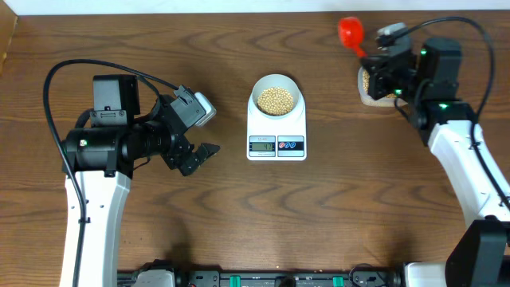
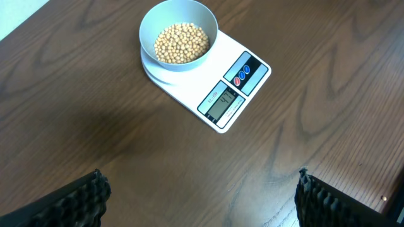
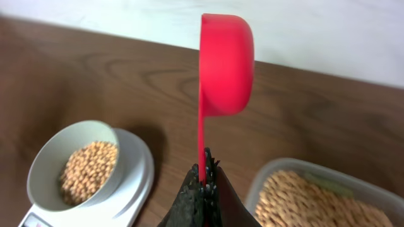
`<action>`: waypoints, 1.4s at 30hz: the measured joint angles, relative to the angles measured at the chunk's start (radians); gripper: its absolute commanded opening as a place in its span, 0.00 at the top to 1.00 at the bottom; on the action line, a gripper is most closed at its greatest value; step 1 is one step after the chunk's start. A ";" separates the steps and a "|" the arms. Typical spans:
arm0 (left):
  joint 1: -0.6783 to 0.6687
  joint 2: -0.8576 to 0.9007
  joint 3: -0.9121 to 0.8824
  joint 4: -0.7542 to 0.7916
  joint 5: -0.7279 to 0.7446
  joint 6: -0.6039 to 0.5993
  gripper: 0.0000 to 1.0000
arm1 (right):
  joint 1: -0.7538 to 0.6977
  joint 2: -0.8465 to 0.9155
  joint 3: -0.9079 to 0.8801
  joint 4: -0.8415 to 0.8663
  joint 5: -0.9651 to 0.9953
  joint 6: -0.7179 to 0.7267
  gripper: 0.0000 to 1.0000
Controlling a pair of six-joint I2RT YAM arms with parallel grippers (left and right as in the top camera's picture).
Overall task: Scoop item into bowl and weigh 50g on scale
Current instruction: 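Carry the empty red scoop rightward to the soybean tub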
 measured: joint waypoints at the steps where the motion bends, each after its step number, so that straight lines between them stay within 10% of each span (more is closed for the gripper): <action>1: 0.000 0.000 0.000 0.000 0.000 0.000 0.04 | -0.014 0.000 0.000 -0.002 0.000 0.015 0.99; 42: 0.000 0.000 0.000 0.000 0.000 0.000 0.04 | -0.170 -0.130 0.000 -0.429 0.230 0.008 0.99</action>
